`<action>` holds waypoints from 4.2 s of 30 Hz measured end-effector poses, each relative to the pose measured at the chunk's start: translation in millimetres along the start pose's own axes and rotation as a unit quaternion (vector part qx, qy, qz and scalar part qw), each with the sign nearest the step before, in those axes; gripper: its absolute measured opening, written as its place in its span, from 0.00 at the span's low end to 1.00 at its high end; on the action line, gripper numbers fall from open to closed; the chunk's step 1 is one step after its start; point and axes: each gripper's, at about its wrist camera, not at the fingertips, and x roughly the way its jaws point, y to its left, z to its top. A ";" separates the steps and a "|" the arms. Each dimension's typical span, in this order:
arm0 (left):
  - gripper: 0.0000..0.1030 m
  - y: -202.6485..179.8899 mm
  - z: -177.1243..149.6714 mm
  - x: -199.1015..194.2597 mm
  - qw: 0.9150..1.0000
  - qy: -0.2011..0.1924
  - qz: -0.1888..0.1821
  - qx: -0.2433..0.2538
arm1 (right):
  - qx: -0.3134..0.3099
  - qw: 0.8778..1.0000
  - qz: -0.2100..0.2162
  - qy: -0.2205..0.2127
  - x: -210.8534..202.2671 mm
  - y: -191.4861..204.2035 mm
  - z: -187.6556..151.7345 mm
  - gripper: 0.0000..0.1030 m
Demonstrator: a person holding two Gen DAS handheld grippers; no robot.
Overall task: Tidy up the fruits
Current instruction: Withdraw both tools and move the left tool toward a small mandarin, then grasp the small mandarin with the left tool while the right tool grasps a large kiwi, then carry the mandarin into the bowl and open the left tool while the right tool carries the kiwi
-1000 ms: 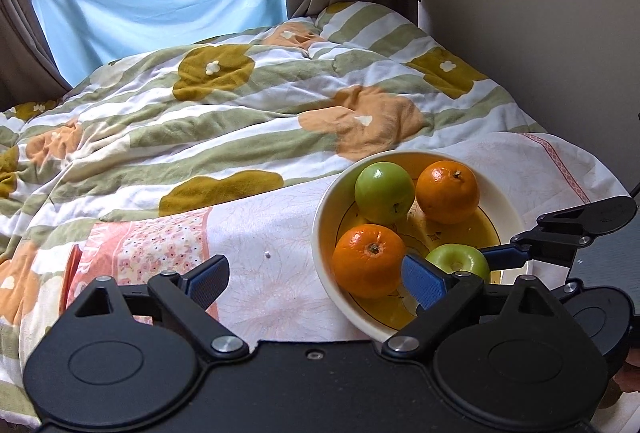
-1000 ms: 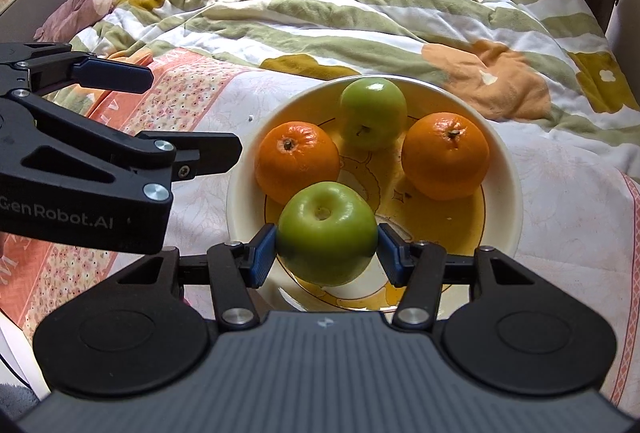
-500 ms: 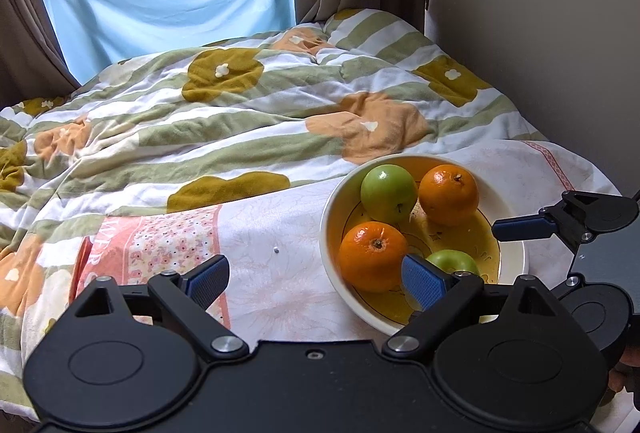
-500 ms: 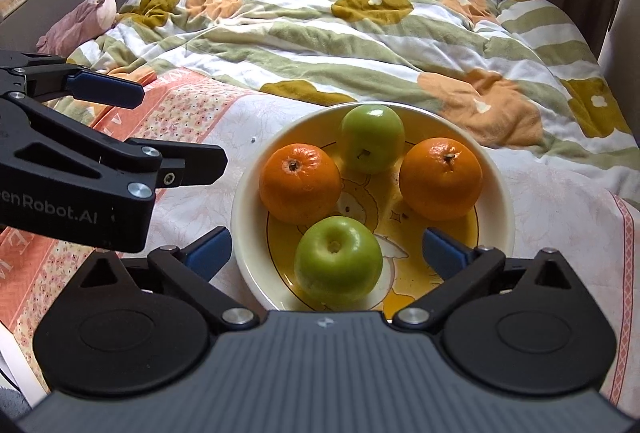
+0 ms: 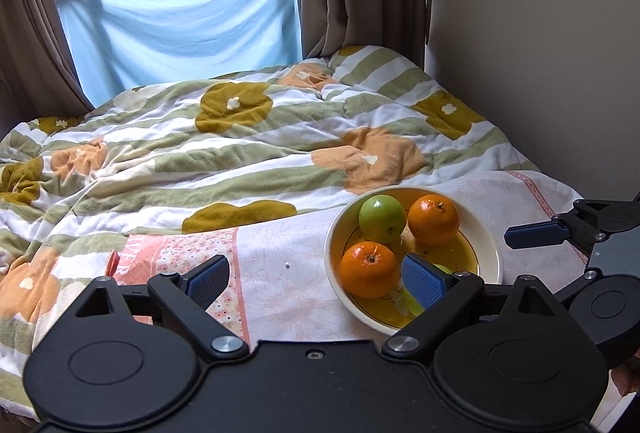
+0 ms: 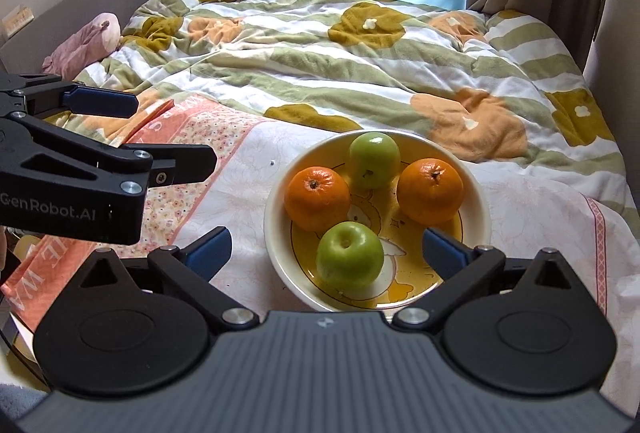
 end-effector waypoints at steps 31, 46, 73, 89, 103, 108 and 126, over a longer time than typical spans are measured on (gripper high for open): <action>0.92 -107.6 -76.5 -73.1 0.999 -0.007 -0.042 -0.010 | 0.067 0.992 -0.109 -0.019 -145.6 -58.4 -129.6 1.00; 0.64 -162.4 -129.9 17.3 0.997 0.073 -0.032 -0.023 | 0.017 0.998 -0.059 0.035 -83.4 -80.4 -180.4 1.00; 0.40 -162.4 -144.3 16.4 0.996 0.079 0.002 -0.049 | 0.005 0.998 -0.012 0.063 -46.6 -79.4 -183.3 0.73; 0.40 -157.0 -129.0 -10.1 0.997 0.062 0.009 -0.051 | 0.018 0.998 -0.004 0.062 -61.0 -80.1 -176.4 0.62; 0.40 -155.0 -70.4 -45.8 0.999 0.010 0.023 -0.044 | 0.023 1.000 -0.002 0.004 -102.0 -98.0 -118.1 0.62; 0.40 -145.1 -46.4 -41.4 0.999 -0.004 0.023 -0.036 | 0.020 1.000 -0.006 -0.014 -101.5 -100.7 -89.6 0.62; 0.40 -92.2 27.1 35.0 0.999 0.010 -0.030 -0.008 | 0.046 0.998 -0.030 -0.018 -42.7 -85.8 -6.8 0.62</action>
